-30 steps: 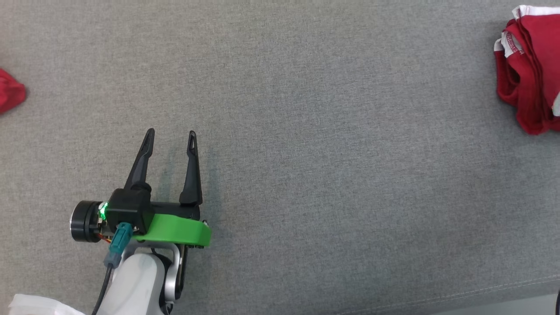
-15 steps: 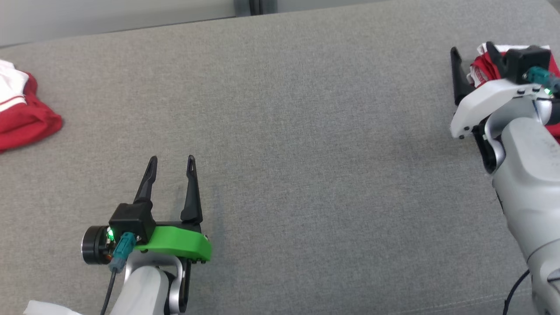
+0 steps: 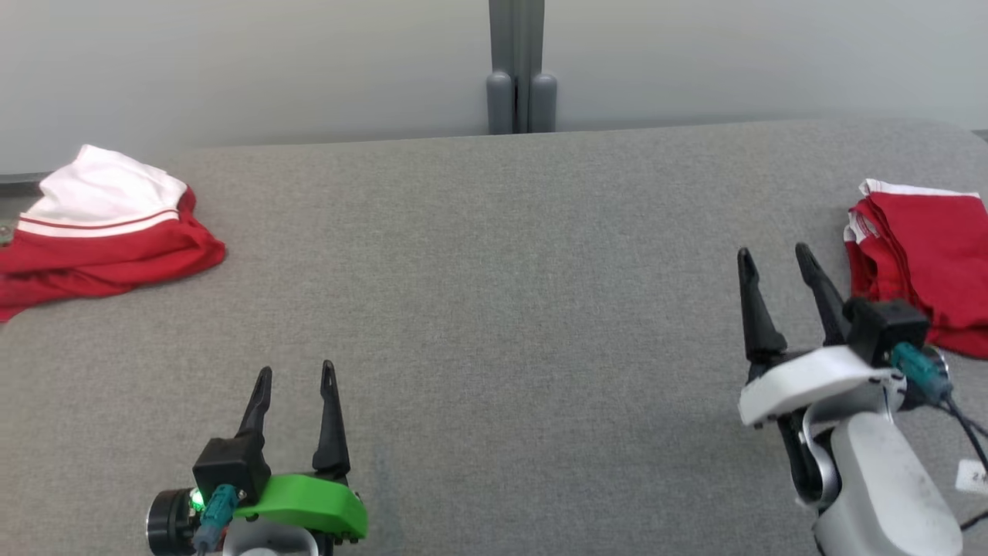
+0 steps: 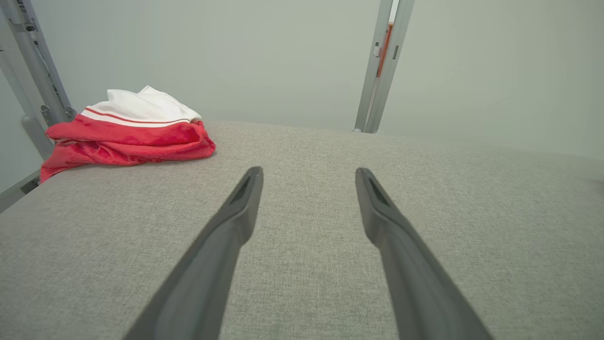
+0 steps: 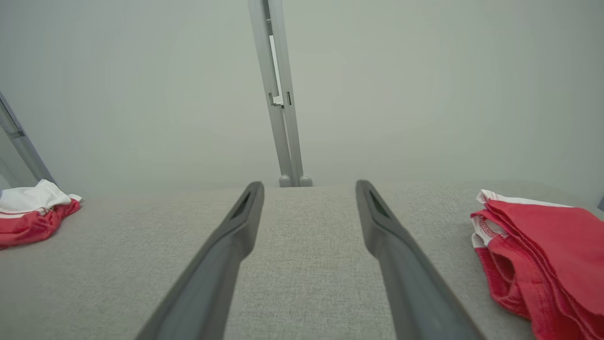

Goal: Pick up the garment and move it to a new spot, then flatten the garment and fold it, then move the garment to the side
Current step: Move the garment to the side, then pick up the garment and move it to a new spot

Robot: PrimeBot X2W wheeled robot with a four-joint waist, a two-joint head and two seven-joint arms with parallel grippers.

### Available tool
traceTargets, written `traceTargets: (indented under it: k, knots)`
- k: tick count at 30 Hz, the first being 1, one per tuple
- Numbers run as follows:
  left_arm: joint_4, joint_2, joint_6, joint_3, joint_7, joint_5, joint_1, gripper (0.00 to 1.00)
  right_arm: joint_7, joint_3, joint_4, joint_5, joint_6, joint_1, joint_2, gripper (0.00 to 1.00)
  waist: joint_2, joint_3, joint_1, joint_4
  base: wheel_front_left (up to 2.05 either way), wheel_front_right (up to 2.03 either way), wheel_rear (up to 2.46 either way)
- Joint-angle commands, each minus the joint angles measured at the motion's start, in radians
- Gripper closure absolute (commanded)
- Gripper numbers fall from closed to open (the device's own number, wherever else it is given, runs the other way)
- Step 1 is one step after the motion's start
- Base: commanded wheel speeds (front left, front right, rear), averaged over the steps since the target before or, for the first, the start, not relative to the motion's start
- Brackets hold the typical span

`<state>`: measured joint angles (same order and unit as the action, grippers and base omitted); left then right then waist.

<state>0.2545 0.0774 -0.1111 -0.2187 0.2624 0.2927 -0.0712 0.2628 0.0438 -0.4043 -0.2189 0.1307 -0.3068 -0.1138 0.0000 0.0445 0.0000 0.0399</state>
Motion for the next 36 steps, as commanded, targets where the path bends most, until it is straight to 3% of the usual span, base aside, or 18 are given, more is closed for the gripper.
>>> traceTargets:
  k: [1, 7, 11, 36]
  knots:
    - [-0.003, -0.002, 0.006, 0.005, 0.003, -0.011, 0.024, 0.0, 0.002, -0.015, 0.046, 0.019, 0.0, 0.068, 0.022, 0.0, 0.0, -0.043, 0.0, 0.038, 0.0, 0.0, 0.0]
    - [-0.012, -0.012, 0.015, 0.018, 0.003, -0.024, 0.062, 0.0, -0.01, -0.042, 0.196, 0.058, 0.0, 0.244, 0.061, 0.0, 0.0, -0.057, 0.0, 0.031, 0.0, 0.0, 0.0]
    - [-0.013, -0.015, 0.023, 0.02, 0.003, -0.029, 0.073, 0.0, -0.015, -0.022, 0.241, -0.004, 0.0, 0.295, 0.061, 0.0, 0.0, -0.062, 0.0, 0.022, 0.0, 0.0, 0.0]
    - [-0.005, -0.025, 0.043, 0.032, 0.003, -0.044, 0.079, 0.0, -0.024, -0.018, 0.257, -0.01, 0.0, 0.347, 0.062, 0.0, 0.0, -0.067, 0.0, 0.04, 0.0, 0.0, 0.0]
